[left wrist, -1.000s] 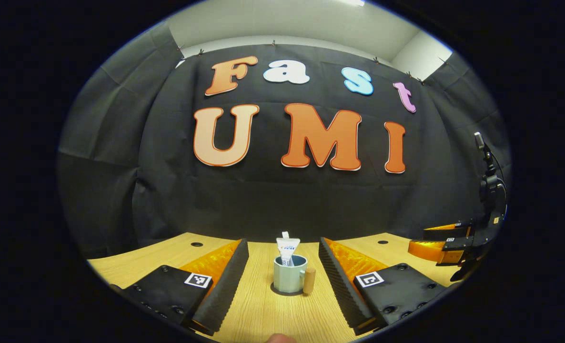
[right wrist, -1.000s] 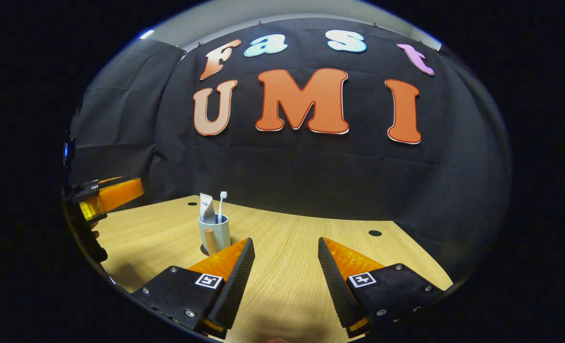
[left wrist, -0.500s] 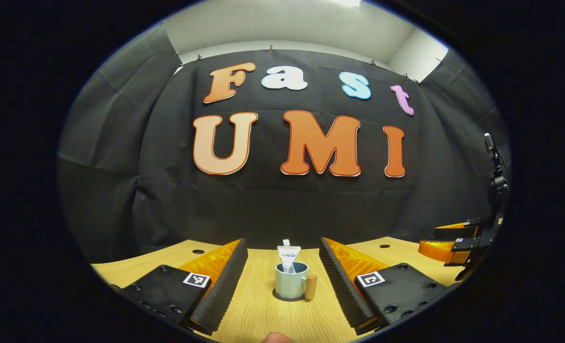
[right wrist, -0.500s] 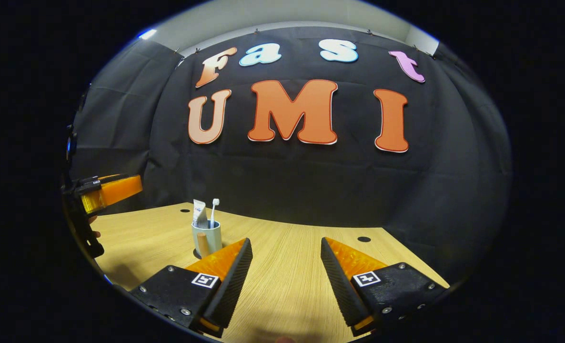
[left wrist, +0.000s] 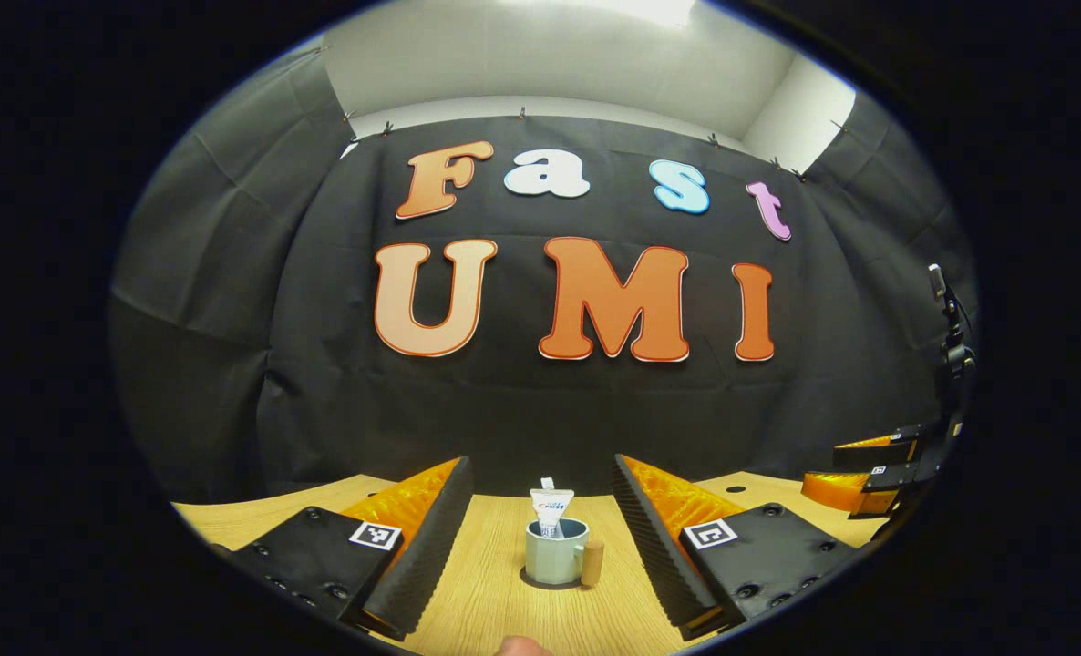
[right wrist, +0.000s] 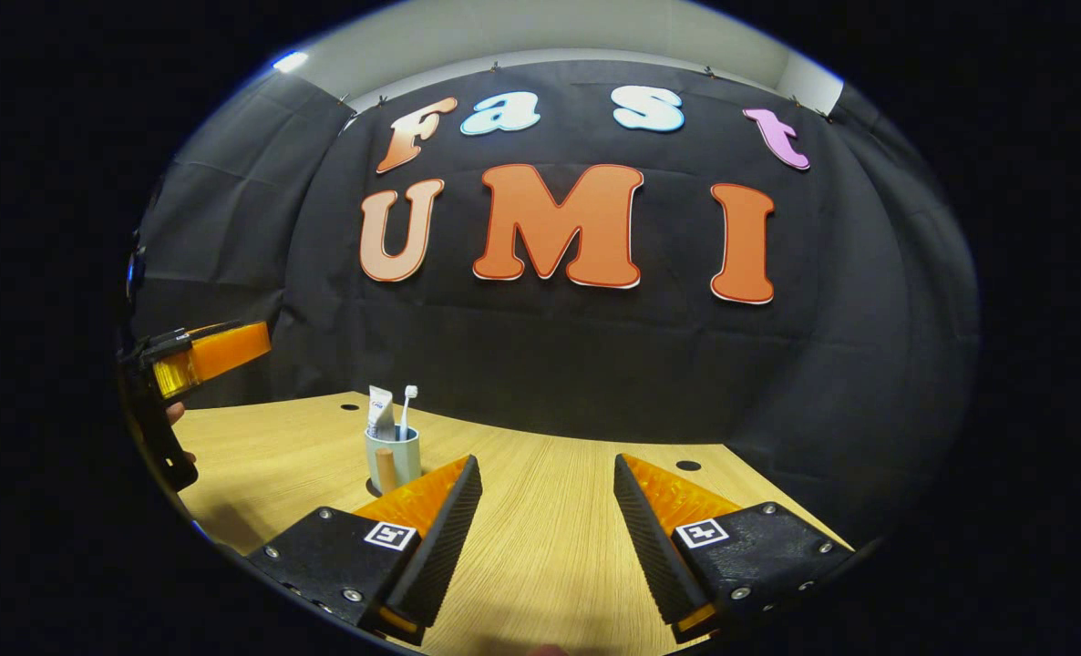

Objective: Put the toothbrush and toothpaste on the desktop into the cup, then pick up the cup and place it on the coaster on the desktop.

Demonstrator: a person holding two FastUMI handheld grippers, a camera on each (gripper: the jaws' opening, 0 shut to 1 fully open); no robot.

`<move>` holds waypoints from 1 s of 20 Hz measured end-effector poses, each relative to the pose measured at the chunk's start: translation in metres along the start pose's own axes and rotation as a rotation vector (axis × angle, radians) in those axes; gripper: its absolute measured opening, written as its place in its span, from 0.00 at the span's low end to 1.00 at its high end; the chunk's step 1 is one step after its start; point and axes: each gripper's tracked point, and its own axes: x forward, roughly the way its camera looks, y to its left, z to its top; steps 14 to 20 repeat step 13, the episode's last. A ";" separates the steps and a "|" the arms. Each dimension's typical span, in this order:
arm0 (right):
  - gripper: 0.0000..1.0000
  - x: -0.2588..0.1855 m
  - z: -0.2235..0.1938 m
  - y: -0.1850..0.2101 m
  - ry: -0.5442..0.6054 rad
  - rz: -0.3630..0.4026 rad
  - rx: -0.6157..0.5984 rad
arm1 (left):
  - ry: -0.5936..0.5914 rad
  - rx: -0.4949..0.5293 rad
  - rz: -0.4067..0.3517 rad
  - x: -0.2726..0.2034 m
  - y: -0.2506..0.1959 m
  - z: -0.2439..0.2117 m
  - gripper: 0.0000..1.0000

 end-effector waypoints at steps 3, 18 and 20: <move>0.88 0.000 0.000 0.000 0.000 -0.003 -0.004 | 0.008 0.000 -0.001 -0.003 -0.002 -0.003 0.98; 0.90 -0.001 0.005 0.009 -0.008 0.021 0.009 | 0.047 -0.011 0.013 -0.003 0.003 -0.012 0.98; 0.90 -0.001 0.005 0.009 -0.008 0.021 0.009 | 0.047 -0.011 0.013 -0.003 0.003 -0.012 0.98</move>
